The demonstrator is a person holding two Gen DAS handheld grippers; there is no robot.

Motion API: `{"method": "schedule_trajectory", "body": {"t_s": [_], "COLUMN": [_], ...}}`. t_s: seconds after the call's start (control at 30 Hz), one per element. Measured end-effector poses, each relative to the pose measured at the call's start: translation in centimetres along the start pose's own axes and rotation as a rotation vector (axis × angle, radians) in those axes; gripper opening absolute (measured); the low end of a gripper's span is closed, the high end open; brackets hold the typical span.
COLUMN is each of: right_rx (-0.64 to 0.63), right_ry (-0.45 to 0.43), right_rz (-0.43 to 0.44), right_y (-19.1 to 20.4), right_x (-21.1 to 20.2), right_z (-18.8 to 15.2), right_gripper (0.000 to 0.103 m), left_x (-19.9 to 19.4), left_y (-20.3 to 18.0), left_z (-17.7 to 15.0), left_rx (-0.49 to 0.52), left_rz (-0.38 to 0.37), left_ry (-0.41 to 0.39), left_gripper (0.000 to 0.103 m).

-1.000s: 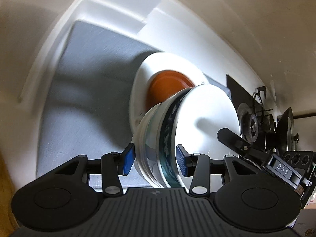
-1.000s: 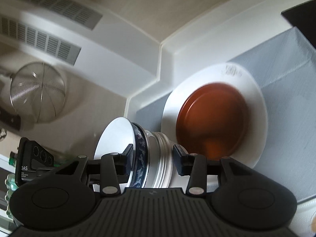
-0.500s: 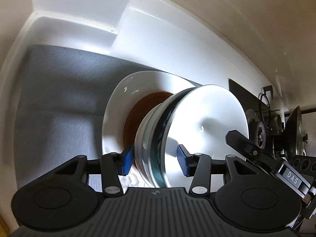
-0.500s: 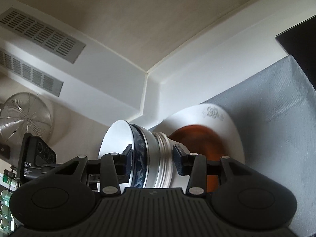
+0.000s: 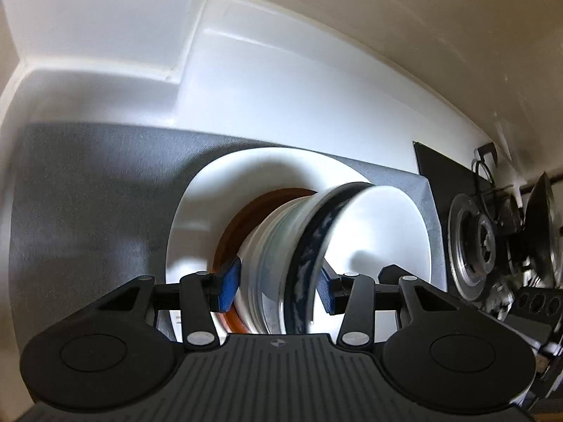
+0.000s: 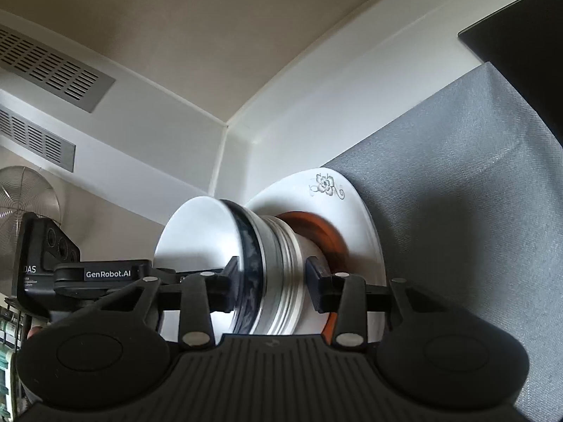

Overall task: Organize plates and bowls
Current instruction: 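Lower the nested bowls onto the brown plate with both grippers, then open both grippers and pull them back from the bowls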

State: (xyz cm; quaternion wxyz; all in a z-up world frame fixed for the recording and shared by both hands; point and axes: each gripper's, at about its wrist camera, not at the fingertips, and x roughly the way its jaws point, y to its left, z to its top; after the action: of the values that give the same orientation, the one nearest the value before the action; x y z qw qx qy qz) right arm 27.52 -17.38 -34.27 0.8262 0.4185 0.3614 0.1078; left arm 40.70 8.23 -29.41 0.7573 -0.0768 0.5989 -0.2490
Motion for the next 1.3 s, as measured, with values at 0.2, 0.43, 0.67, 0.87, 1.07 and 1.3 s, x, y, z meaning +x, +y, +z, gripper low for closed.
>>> {"method": "schedule_trajectory", "body": {"t_s": [0.2,0.43,0.67,0.87,1.07,1.3], "right_rx": [-0.019,-0.257,-0.411,-0.570,-0.553,-0.545], "right_ry": [-0.027,-0.077,-0.098,-0.054,-0.019,-0.003], "right_rz": [-0.060,-0.307,-0.299,-0.360,-0.361,-0.372], "right_y": [1.4,8.1,16.7,21.5,21.5,20.2], "right_x": [-2.1,-10.6,-20.5,-26.9,-33.1,-38.0], "right_z": [-0.9,-3.6,-5.5,-7.8,-9.6,-11.5], "right_gripper": [0.049,0.086,0.103,0.103,0.103,0.103], "left_x": [-2.3,-12.8,-21.8,-26.7,-27.1,-27.0], "left_y": [-1.5,-6.2,-16.1,-24.1,-30.2,-33.1], "left_z": [-2.3,-10.0,-16.7,-21.9,-27.0,-30.9], "left_rx": [0.035,0.120,0.077,0.012,0.085,0.064], "left_rz": [0.107,0.270,0.444,0.449,0.586,0.556], "left_ry": [-0.165,-0.416,-0.469,-0.474,-0.482,-0.476], "left_gripper": [0.056,0.099,0.103,0.103,0.103,0.103]}}
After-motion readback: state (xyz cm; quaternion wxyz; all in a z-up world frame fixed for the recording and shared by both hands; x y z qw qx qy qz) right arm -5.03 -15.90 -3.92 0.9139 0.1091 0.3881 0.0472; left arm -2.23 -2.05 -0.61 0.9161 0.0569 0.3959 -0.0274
